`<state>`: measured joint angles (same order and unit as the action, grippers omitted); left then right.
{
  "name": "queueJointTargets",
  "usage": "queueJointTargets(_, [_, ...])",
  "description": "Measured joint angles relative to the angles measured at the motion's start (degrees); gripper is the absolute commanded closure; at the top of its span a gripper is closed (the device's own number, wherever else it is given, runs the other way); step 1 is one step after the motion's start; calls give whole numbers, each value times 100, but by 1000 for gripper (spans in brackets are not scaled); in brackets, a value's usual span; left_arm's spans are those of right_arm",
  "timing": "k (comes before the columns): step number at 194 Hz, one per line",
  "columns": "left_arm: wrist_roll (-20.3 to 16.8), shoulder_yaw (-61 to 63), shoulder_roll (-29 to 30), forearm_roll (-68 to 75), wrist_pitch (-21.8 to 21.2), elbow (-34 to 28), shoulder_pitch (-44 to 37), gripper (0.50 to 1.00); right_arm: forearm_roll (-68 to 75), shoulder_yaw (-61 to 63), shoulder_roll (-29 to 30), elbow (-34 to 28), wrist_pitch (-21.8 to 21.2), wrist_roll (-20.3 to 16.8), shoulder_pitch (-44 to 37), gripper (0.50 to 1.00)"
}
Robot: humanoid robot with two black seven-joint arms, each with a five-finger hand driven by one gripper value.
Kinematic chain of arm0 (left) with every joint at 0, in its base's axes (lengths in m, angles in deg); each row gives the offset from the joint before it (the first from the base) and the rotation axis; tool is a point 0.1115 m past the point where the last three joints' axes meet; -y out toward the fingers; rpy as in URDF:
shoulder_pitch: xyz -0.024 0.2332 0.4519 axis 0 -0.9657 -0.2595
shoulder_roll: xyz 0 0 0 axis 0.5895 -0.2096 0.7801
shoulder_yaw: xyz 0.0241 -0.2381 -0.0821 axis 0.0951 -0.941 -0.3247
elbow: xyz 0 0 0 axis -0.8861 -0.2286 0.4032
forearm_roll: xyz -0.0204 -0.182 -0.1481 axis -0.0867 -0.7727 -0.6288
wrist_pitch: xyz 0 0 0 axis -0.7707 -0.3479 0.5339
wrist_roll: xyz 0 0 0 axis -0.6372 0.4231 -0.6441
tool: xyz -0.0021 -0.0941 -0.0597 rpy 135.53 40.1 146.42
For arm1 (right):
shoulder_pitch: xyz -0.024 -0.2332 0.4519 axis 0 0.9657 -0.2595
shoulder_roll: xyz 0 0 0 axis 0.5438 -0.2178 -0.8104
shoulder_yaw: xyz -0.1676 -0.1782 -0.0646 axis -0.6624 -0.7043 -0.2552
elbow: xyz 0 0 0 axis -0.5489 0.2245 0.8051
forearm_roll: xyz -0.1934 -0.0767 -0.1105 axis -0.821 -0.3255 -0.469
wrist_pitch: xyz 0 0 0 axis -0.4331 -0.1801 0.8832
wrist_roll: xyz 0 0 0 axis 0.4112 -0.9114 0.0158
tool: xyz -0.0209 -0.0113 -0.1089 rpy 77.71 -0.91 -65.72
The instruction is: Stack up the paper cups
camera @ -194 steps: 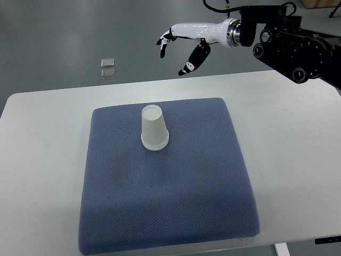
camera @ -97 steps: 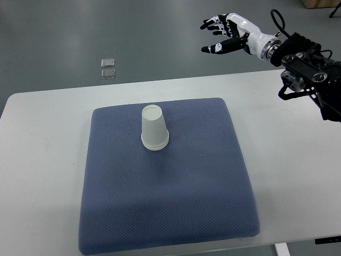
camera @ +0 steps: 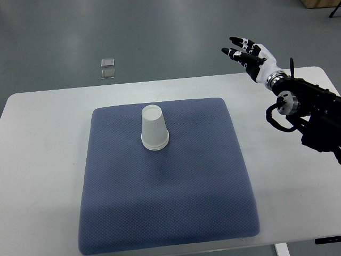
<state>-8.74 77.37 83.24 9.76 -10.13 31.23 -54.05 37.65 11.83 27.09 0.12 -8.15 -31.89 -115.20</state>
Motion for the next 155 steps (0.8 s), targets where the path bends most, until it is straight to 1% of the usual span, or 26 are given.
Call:
queueJointTargets(12, [0,0,0,0,0,0,0,500,87,74,76,-10,1,2,86,599])
queueJointTargets(21, [0,0,0,0,0,0,0,500,115,186,118,-28,-14,11,146,587])
queueJointTargets(86, [0,0,0,0,0,0,0,500,124,1332,371,-59,-89,96,213,587])
queueJointTargets(119, [0,0,0,0,0,0,0,500,40,1388,505,-51,-39,375,263,587])
queueJointTargets(155, [0,0,0,0,2,0,0,500,18,1367,590,-42,-34,432,344,587])
